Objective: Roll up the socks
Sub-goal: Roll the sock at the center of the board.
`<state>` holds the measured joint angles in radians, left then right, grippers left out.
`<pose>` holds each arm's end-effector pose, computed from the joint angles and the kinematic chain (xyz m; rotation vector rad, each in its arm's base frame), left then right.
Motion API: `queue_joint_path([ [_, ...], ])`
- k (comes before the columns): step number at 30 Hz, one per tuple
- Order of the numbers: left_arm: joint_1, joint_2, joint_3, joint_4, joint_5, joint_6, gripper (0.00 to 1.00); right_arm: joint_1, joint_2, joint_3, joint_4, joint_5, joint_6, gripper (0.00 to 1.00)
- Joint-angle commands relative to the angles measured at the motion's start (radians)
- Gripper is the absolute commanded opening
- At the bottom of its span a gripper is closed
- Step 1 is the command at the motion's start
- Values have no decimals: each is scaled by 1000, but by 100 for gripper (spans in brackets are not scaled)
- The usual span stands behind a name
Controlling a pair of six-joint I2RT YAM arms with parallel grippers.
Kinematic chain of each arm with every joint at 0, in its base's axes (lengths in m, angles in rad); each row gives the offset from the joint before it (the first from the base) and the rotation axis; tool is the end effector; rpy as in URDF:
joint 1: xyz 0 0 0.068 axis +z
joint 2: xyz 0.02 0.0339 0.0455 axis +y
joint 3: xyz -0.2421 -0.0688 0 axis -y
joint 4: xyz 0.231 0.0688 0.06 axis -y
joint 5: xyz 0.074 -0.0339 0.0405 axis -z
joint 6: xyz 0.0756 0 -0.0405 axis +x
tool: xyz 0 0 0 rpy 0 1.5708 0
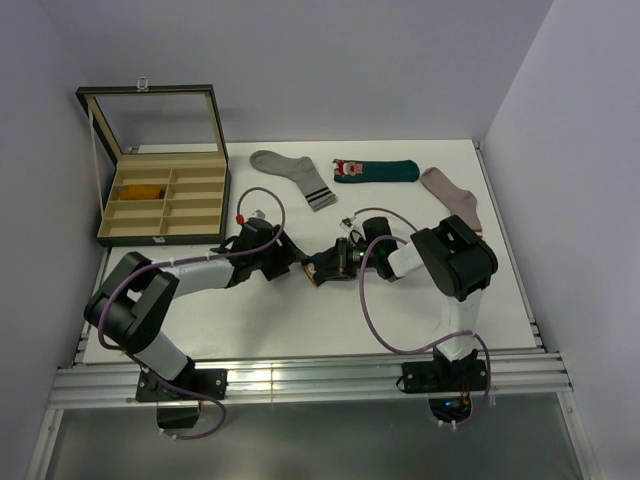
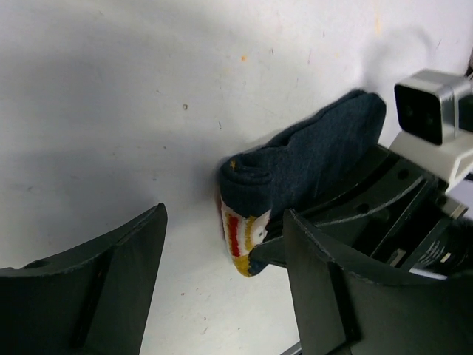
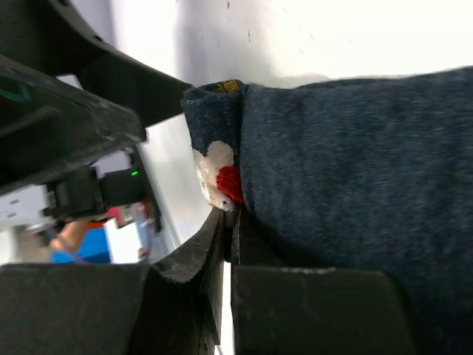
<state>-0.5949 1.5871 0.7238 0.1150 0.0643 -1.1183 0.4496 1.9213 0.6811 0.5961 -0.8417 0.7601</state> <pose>0.2699 -0.1885 0.1173 -0.6149 2.4318 -0.8793 0.2766 0.1961 0.0672 -0.1575 2.4290 1.5494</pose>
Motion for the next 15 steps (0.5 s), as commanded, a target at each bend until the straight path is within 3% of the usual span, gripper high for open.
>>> queue_joint_path([
  [1, -19, 36, 26, 71, 46, 40, 69, -25, 74, -41, -12, -46, 57, 3],
  [10, -48, 106, 66, 49, 54, 58, 56, -63, 146, -40, 2, -65, 84, 6],
  [15, -52, 148, 98, 3, 32, 66, 39, -69, 148, -28, -30, -56, 67, 7],
])
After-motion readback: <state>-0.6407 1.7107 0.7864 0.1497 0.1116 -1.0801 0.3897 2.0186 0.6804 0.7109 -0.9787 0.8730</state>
